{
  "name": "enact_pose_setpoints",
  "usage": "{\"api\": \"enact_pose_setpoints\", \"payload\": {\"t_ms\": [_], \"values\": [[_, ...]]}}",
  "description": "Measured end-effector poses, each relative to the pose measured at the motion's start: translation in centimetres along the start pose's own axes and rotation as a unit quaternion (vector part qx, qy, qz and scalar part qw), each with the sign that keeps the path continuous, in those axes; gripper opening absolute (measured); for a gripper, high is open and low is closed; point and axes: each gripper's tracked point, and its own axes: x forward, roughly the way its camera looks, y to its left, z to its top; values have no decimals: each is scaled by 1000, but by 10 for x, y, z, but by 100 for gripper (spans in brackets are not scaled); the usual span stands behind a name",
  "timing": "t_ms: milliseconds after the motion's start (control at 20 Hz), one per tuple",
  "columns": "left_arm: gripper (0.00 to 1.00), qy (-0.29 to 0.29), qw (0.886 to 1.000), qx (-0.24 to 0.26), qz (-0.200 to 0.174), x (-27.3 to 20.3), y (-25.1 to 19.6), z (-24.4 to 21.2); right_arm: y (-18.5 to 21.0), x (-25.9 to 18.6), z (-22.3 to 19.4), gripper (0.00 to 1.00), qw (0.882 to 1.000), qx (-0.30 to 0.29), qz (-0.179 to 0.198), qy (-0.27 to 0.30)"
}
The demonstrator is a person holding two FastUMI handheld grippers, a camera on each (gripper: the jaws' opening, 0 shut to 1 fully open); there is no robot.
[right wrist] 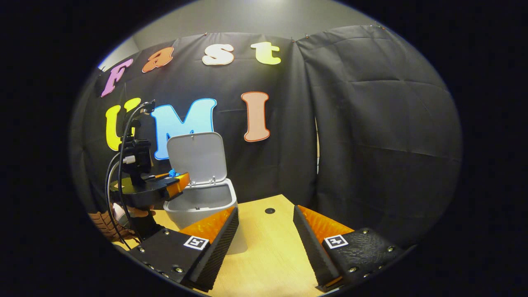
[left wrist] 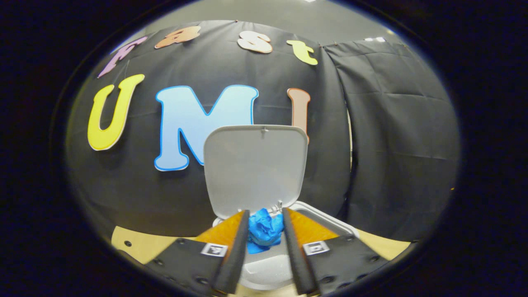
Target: Press the lid of the desktop garbage bin to open it, pick up the crumpled paper on the desktop and throw it into the bin, then pick up the pop can on the desktop and drop it into the bin, and finally close the garbage bin lid.
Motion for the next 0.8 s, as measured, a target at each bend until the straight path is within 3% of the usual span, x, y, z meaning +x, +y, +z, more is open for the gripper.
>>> {"api": "enact_pose_setpoints", "payload": {"t_ms": [100,350,800], "values": [[96,-1,1000,-3,0,0,-1,1,-3,1,-3,87,1000,1,-3,4],[97,4,1000,5,18,-14,23,0,17,9,-4,87,1000,-4,21,8],[96,-7,995,9,95,-76,109,14,98,26,-17,87,992,-24,121,23]]}}
